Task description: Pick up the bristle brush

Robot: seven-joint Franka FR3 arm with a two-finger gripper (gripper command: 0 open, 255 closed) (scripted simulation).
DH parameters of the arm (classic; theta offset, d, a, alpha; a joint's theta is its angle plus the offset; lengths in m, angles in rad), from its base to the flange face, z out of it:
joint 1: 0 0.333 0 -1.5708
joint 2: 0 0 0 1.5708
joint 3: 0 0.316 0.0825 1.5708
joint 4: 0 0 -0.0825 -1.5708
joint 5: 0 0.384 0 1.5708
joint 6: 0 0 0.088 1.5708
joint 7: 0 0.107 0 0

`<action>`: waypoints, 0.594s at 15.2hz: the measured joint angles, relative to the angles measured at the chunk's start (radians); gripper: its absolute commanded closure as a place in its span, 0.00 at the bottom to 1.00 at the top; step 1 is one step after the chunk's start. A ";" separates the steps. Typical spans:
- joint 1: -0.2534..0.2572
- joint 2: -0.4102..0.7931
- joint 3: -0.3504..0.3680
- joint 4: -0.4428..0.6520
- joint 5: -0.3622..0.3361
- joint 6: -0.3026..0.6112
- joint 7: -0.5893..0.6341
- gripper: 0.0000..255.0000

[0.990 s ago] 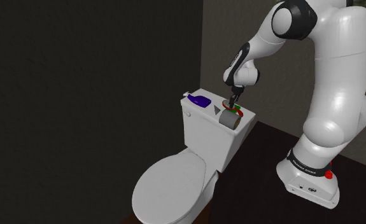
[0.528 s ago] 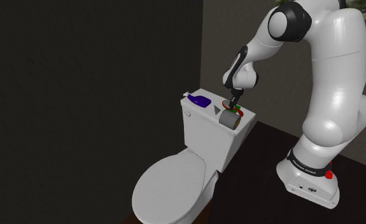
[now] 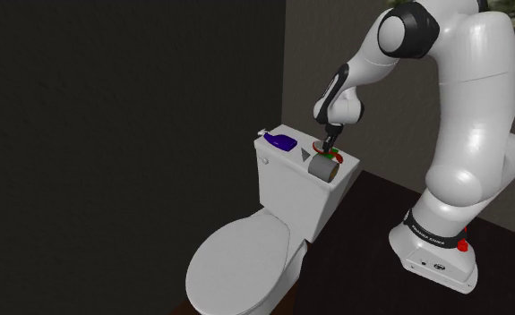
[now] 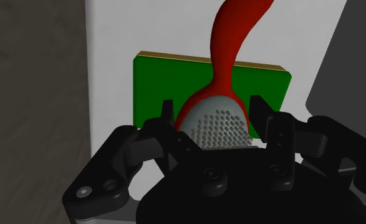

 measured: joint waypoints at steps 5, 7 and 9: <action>0.027 -0.058 -0.035 -0.012 -0.035 -0.046 0.029 1.00; 0.038 -0.083 -0.049 -0.019 -0.051 -0.064 0.041 1.00; 0.049 -0.111 -0.064 -0.024 -0.071 -0.086 0.056 1.00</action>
